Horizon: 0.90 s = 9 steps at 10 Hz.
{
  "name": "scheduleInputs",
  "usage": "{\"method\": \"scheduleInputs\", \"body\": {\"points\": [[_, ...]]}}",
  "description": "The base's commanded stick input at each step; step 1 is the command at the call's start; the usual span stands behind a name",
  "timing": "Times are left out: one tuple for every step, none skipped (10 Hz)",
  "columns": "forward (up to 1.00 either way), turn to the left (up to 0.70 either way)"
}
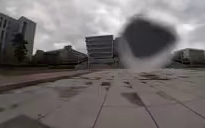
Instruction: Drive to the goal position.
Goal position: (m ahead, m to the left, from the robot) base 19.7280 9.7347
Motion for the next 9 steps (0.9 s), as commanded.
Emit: {"method": "scheduleInputs", "body": {"points": [[0.70,-0.01],[0.70,0.00],[0.70,0.00],[0.70,0.00],[0.70,0.00],[0.70,0.00],[0.70,0.00],[0.70,0.00],[0.70,0.00]]}}
